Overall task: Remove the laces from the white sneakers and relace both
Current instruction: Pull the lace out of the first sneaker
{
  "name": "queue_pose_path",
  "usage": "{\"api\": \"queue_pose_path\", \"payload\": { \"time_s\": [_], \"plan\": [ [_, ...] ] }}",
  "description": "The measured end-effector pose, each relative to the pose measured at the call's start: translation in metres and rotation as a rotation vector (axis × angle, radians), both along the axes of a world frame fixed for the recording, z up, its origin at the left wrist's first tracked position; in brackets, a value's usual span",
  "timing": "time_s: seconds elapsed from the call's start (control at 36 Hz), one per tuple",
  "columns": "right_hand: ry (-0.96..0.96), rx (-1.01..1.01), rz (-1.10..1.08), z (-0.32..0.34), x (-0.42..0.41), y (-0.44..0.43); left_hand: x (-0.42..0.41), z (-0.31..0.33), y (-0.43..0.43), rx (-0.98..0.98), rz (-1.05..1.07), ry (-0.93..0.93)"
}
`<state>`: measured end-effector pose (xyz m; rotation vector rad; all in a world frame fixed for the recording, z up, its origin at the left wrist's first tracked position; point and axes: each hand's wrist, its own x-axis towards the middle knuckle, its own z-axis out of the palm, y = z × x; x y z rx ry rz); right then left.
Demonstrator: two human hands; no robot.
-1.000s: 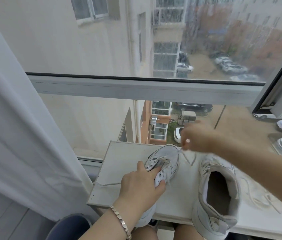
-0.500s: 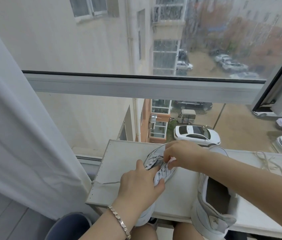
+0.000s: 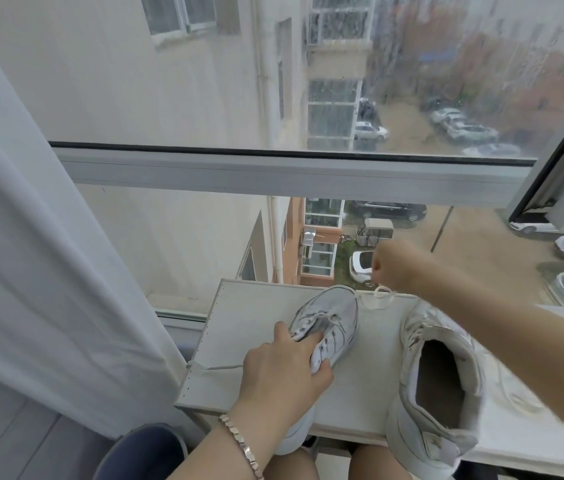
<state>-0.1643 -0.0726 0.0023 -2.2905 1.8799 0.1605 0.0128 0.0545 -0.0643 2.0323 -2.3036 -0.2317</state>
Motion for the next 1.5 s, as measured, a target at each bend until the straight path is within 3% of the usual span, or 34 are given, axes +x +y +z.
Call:
{"api": "queue_pose_path", "payload": {
  "time_s": [0.11,0.28,0.64,0.72,0.83,0.89,0.94,1.08,1.36,1.5],
  "plan": [
    [0.080,0.377,0.161,0.006,-0.001,0.007,-0.001,0.001,-0.002,0.015,0.003,0.022],
    [-0.248,0.194,0.300,-0.013,0.040,0.022,0.009,0.003,-0.002,0.081,-0.104,0.099],
    [0.102,0.108,0.471,-0.025,0.056,0.043,0.018,0.000,-0.004,0.078,-0.156,0.090],
    [0.061,0.121,0.389,-0.023,0.048,0.033,0.018,0.000,-0.003,0.080,-0.155,0.076],
    [-0.205,0.196,0.064,-0.019,0.021,0.019,0.017,0.002,-0.005,0.069,-0.109,0.089],
    [-0.209,0.268,-0.025,-0.019,0.012,0.016,0.015,0.003,-0.005,0.074,-0.114,0.084],
    [-0.166,0.294,0.020,-0.021,0.014,0.018,0.014,0.003,-0.004,0.082,-0.123,0.077],
    [-0.296,0.207,0.323,-0.016,0.039,0.034,0.015,0.005,-0.004,0.091,-0.107,0.077],
    [0.004,0.175,0.452,-0.020,0.050,0.040,0.013,0.006,-0.004,0.106,-0.114,0.088],
    [0.127,-0.002,0.441,-0.026,0.048,0.037,0.015,0.005,-0.003,0.110,-0.116,0.093]
  ]
}}
